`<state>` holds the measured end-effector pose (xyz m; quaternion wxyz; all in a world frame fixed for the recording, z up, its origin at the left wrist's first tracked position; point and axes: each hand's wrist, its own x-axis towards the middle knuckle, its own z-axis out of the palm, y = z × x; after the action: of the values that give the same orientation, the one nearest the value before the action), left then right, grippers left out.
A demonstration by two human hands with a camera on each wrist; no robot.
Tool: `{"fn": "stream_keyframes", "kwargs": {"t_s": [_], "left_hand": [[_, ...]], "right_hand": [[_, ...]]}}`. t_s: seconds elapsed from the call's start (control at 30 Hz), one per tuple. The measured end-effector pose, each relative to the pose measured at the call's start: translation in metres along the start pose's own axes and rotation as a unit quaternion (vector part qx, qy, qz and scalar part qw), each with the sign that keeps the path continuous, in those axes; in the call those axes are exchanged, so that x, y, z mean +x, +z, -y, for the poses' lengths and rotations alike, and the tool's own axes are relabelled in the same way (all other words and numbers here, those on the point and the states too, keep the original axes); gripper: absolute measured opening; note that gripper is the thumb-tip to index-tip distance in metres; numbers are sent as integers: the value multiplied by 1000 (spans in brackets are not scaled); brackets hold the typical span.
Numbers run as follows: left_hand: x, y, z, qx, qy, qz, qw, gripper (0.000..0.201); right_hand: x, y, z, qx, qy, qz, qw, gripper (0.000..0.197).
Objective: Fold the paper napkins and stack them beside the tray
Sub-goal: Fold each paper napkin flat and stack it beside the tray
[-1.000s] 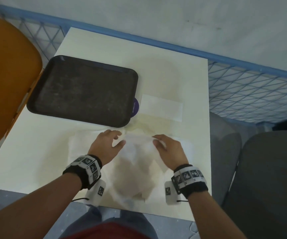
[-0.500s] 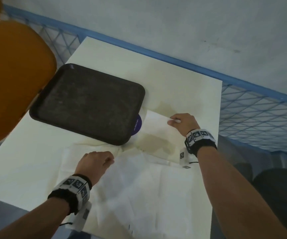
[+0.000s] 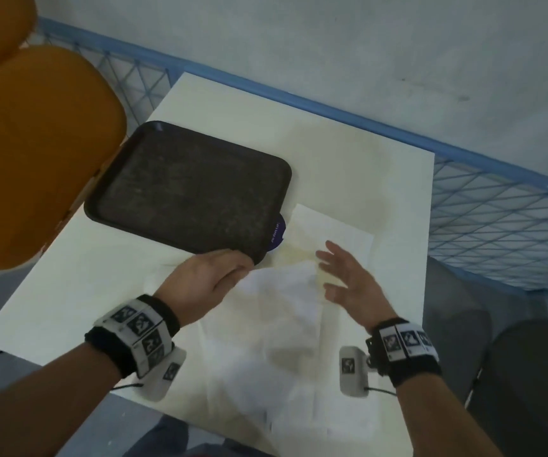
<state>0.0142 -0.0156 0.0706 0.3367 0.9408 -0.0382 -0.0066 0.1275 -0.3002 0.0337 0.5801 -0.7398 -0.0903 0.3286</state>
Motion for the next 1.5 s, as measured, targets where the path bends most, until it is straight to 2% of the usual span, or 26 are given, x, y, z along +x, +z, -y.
{"fn": "stream_keyframes", "kwargs": {"t_s": [0.07,0.1,0.23,0.3,0.33,0.4,0.43,0.5,0.53,0.57,0.6,0.7,0.8,0.87,1.0,1.07,1.13,1.2,1.23,1.33,1.4,1.47,1.5], "left_hand": [[11,-16,-9,-22,40,5,999,20],[17,-22,-14,-35,43,10,998,17],[34,-37,-25,-78,-7,35,996,14],[35,-42,-27,-70,-18,75,995,29],[33,-45,-28,-68,-17,104,992,40],[28,-50,-30,-45,-6,169,985,51],[25,-50,-30,-31,8,197,980,49],[19,-49,-30,-32,31,215,975,28],[16,-50,-31,-46,36,211,976,14],[13,-52,-33,-67,39,200,977,10],[9,-53,-35,-98,38,185,977,12],[-3,-60,-44,-254,-4,109,961,17],[-14,-63,-45,-420,-87,89,899,23],[-19,-61,-41,-459,-108,83,878,26],[-30,-60,-30,-471,-111,102,869,31],[-33,-61,-22,-473,-99,113,868,24],[-36,-63,-17,-454,-89,98,881,19],[-37,-64,-14,-438,-87,79,891,28],[-39,-64,-13,-436,-89,75,892,30],[-42,-62,-10,-417,-92,67,902,30],[-44,-59,-7,-389,-90,66,914,27],[-46,-53,-1,-353,-81,73,929,30],[-47,-50,3,-334,-79,82,936,31]], "right_hand": [[-20,20,-4,55,15,12,998,100],[-27,29,-5,52,10,-8,999,94],[-47,63,13,18,4,-113,993,28],[-54,69,22,-30,8,-134,991,11],[-58,70,28,-81,3,-136,987,10],[-66,72,41,-175,-14,-124,976,21],[-71,73,48,-196,-28,-122,973,22],[-84,76,61,-209,-59,-121,969,19],[-91,75,66,-204,-69,-126,968,15],[-100,72,70,-184,-76,-135,971,9],[-110,68,71,-150,-81,-144,975,11],[-134,56,56,-15,-105,-185,977,67],[-139,60,34,146,-126,-146,970,96],[-132,71,29,166,-119,-149,967,88],[-119,86,41,90,-78,-263,958,25],[-115,86,42,51,-71,-279,956,13],[-115,84,42,57,-83,-270,958,20],[-116,81,40,149,-108,-229,956,39],[-118,79,41,203,-108,-206,951,39],[-120,78,40,320,-74,-174,928,18],[-117,80,31,323,-54,-179,928,18],[-115,85,18,290,-36,-198,936,35],[-115,87,10,279,-25,-208,937,37]]}}
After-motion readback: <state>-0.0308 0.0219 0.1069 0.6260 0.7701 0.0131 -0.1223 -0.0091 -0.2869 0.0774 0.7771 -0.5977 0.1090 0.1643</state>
